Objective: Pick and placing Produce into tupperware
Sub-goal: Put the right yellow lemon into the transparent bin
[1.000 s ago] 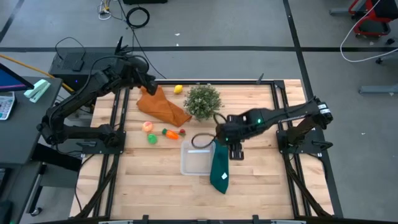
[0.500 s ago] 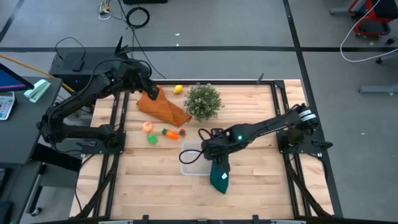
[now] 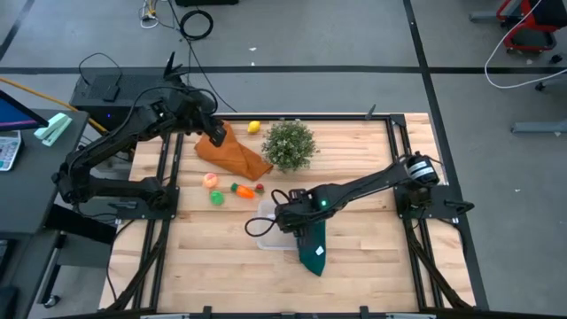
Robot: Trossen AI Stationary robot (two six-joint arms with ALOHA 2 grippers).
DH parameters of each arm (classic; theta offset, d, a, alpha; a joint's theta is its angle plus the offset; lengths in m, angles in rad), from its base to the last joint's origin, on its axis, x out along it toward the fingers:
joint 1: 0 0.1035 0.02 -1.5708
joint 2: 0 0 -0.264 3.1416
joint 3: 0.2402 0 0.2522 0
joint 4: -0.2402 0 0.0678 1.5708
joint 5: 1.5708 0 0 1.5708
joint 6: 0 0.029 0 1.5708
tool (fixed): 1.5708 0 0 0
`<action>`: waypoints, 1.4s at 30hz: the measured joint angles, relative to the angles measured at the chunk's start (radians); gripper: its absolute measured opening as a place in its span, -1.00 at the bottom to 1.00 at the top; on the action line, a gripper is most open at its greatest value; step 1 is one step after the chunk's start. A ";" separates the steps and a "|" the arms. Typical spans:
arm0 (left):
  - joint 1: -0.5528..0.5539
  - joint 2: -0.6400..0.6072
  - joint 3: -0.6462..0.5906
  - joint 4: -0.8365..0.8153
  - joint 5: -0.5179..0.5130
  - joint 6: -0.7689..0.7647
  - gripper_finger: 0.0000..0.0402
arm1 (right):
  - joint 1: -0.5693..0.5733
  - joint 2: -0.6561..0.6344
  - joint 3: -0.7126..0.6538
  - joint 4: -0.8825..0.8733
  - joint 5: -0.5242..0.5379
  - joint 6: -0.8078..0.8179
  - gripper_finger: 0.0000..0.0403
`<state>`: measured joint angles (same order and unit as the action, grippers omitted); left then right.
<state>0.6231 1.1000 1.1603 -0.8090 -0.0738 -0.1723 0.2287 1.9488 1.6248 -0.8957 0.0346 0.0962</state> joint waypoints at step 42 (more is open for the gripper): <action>0.002 -0.001 0.000 -0.058 0.000 0.105 -0.74 | -0.077 0.256 0.255 -0.137 -0.065 0.087 -0.11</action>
<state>0.6250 1.0992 1.1606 -0.8669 -0.0742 -0.0673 0.1516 2.2051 1.8802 -1.0328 -0.0307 0.1833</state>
